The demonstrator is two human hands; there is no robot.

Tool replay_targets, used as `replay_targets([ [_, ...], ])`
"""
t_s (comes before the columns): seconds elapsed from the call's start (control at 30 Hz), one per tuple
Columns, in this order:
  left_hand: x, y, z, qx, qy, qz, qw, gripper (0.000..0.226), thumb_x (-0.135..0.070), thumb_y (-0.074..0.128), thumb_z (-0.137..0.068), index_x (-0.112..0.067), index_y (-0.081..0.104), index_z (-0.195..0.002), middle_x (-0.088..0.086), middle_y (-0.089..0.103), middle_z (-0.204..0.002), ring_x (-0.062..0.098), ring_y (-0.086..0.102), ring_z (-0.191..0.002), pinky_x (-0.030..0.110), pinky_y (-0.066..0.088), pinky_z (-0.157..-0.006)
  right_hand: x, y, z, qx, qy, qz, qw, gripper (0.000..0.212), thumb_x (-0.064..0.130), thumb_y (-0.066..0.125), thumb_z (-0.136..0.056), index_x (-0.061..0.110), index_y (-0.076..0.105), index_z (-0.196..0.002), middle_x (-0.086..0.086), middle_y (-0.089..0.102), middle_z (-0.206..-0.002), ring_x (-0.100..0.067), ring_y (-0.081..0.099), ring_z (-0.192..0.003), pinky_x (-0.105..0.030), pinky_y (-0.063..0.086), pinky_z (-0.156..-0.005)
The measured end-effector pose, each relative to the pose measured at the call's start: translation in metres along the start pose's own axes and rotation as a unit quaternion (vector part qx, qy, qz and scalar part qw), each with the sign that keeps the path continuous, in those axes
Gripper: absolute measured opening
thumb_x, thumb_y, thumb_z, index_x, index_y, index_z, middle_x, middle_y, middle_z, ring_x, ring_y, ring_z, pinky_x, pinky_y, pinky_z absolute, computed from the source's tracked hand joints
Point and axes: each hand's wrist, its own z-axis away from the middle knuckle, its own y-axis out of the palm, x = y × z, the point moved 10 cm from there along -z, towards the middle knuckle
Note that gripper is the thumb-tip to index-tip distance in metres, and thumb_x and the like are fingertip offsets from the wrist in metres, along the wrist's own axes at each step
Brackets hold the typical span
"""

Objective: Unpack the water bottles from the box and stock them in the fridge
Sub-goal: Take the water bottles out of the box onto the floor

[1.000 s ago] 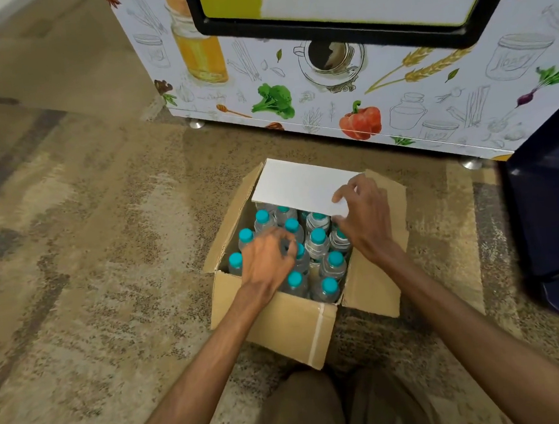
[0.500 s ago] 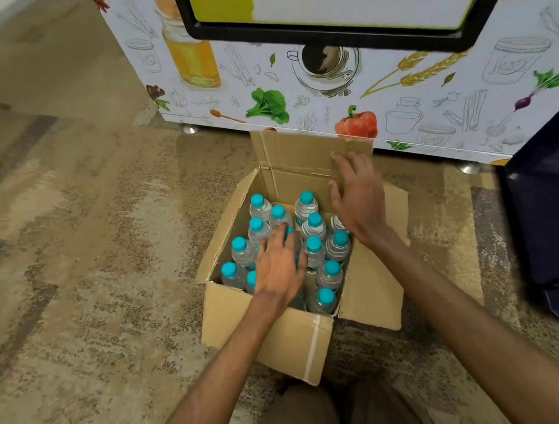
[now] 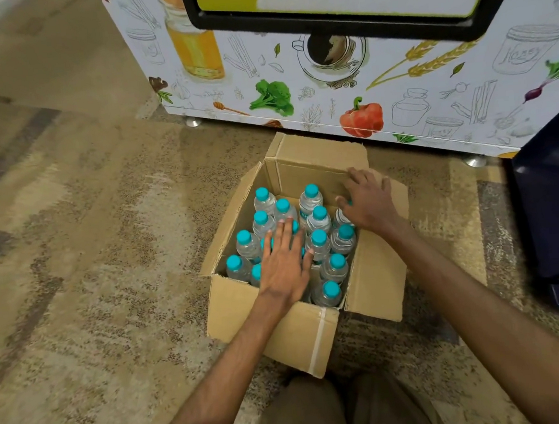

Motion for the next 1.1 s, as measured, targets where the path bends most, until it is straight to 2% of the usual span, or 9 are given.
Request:
replay_targets([
  [0.1,-0.003,-0.009,-0.001,-0.014,-0.017,0.031,0.999,0.055,-0.037,0.040,-0.100,-0.017,0.028,-0.150,0.008,0.010,-0.162,0.022,0.001,-0.150,0.043,0.000,-0.122,0.011,-0.012,0.022,-0.028,-0.006,-0.030,0.999,0.033,0.033,0.052,-0.093,0.015,0.061,-0.118,-0.009,0.059,-0.123,-0.026,0.047,-0.120,-0.054,0.027,-0.107],
  [0.17,-0.012,-0.017,-0.005,-0.024,-0.017,0.060,0.998,0.054,-0.033,0.044,-0.099,-0.015,0.032,-0.148,0.011,0.020,-0.159,0.025,0.012,-0.149,0.046,0.010,-0.122,0.022,-0.012,0.039,-0.029,-0.025,-0.019,0.999,0.025,0.031,0.055,-0.089,0.018,0.064,-0.108,-0.006,0.060,-0.110,-0.025,0.050,-0.111,-0.049,0.031,-0.100],
  [0.23,-0.026,-0.024,-0.012,-0.023,0.001,0.063,0.998,0.051,-0.030,0.047,-0.097,-0.016,0.037,-0.144,0.010,0.036,-0.151,0.025,0.028,-0.142,0.044,0.021,-0.119,0.030,-0.004,0.054,-0.002,-0.037,0.030,0.999,0.024,0.031,0.058,-0.086,0.020,0.062,-0.107,-0.004,0.057,-0.112,-0.023,0.047,-0.111,-0.047,0.032,-0.096],
  [0.3,-0.039,-0.025,-0.019,-0.003,0.015,0.040,0.999,0.051,-0.027,0.052,-0.094,-0.017,0.039,-0.142,0.006,0.048,-0.140,0.023,0.039,-0.132,0.045,0.027,-0.114,0.032,0.006,0.066,0.046,-0.043,0.074,0.995,0.039,0.031,0.062,-0.083,0.021,0.057,-0.120,-0.003,0.053,-0.123,-0.022,0.042,-0.119,-0.048,0.032,-0.098],
  [0.43,-0.047,-0.019,-0.024,0.018,0.022,-0.009,1.000,0.051,-0.022,0.060,-0.090,-0.015,0.046,-0.138,0.006,0.053,-0.133,0.024,0.045,-0.123,0.042,0.030,-0.109,0.028,0.014,0.074,0.087,-0.029,0.089,0.992,0.058,0.030,0.066,-0.081,0.021,0.046,-0.134,-0.002,0.054,-0.128,-0.022,0.038,-0.123,-0.052,0.034,-0.099],
  [0.57,-0.036,-0.019,-0.020,-0.012,0.005,0.024,1.000,0.044,-0.011,0.057,-0.093,-0.013,0.048,-0.136,0.008,0.051,-0.131,0.026,0.046,-0.119,0.035,0.035,-0.102,0.034,0.008,0.067,0.068,-0.015,0.111,0.991,0.037,0.024,0.066,-0.081,0.018,0.056,-0.116,-0.004,0.058,-0.116,-0.023,0.043,-0.115,-0.053,0.033,-0.098],
  [0.77,-0.034,-0.018,-0.020,0.013,-0.003,0.037,0.999,0.039,-0.021,0.053,-0.097,-0.012,0.044,-0.134,0.010,0.052,-0.131,0.025,0.047,-0.119,0.037,0.035,-0.104,0.038,0.002,0.068,0.030,-0.023,0.121,0.992,0.010,0.021,0.061,-0.083,0.016,0.057,-0.091,-0.006,0.057,-0.097,-0.026,0.047,-0.104,-0.045,0.030,-0.090],
  [0.93,-0.032,-0.048,-0.028,-0.020,-0.011,0.053,0.998,0.027,-0.024,0.054,-0.097,-0.010,0.048,-0.120,0.009,0.054,-0.111,0.023,0.052,-0.097,0.039,0.047,-0.087,0.033,-0.040,0.057,-0.013,-0.045,-0.016,0.999,0.021,0.023,0.057,-0.091,0.014,0.058,-0.109,-0.010,0.057,-0.108,-0.027,0.055,-0.096,-0.038,0.037,-0.082],
  [1.1,-0.063,-0.120,-0.044,-0.058,0.025,0.115,0.991,0.018,-0.029,0.052,-0.099,-0.012,0.048,-0.105,-0.005,0.042,-0.096,0.006,0.041,-0.083,0.021,0.032,-0.073,0.016,-0.125,0.049,-0.081,-0.040,-0.138,0.986,0.021,0.025,0.060,-0.091,0.015,0.059,-0.109,-0.005,0.055,-0.105,-0.020,0.052,-0.088,-0.033,0.038,-0.074],
])
